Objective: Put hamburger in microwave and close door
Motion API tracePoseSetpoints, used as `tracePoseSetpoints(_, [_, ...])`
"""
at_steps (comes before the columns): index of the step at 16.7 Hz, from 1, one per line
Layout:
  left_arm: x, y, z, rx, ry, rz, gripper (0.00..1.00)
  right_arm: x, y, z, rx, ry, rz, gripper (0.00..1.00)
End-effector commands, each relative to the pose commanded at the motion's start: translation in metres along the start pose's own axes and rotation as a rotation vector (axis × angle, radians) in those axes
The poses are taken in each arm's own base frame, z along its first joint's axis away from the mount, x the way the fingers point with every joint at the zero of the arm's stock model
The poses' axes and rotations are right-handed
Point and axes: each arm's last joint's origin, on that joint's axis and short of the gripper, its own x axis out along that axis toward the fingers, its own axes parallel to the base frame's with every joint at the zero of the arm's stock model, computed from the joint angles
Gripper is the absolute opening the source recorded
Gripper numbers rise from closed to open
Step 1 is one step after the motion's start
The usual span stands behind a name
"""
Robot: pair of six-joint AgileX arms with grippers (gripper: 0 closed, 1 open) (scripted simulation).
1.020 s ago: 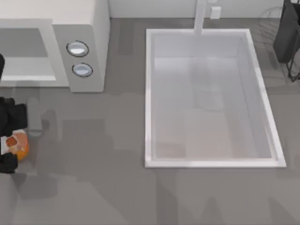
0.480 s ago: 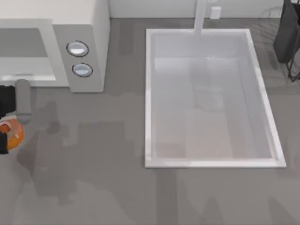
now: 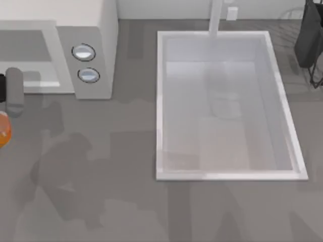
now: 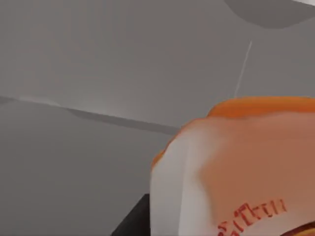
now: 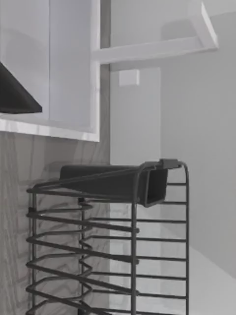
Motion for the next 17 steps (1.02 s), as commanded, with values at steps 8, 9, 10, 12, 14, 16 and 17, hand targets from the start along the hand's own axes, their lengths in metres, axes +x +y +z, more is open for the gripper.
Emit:
tracePoseSetpoints(8, [0.003,0.006,0.003,-0.024,-0.010,0.026,0.00,0.000,0.000,0.000,0.000,0.000,0.000,1.00])
tracePoseSetpoints(9, [0.006,0.010,0.003,-0.051,-0.019,0.043,0.00,0.000,0.000,0.000,0.000,0.000,0.000,1.00])
tracePoseSetpoints(10, [0.011,0.016,0.002,-0.086,-0.031,0.065,0.00,0.000,0.000,0.000,0.000,0.000,0.000,1.00])
tracePoseSetpoints(12, [0.023,0.029,0.000,-0.177,-0.065,0.129,0.00,0.000,0.000,0.000,0.000,0.000,0.000,1.00])
tracePoseSetpoints(14, [0.037,0.044,-0.003,-0.289,-0.114,0.214,0.00,0.000,0.000,0.000,0.000,0.000,0.000,1.00])
tracePoseSetpoints(16, [0.052,0.060,-0.007,-0.413,-0.179,0.313,0.00,0.000,0.000,0.000,0.000,0.000,0.000,1.00])
tracePoseSetpoints(17, [0.059,0.067,-0.010,-0.478,-0.219,0.366,0.00,0.000,0.000,0.000,0.000,0.000,0.000,1.00])
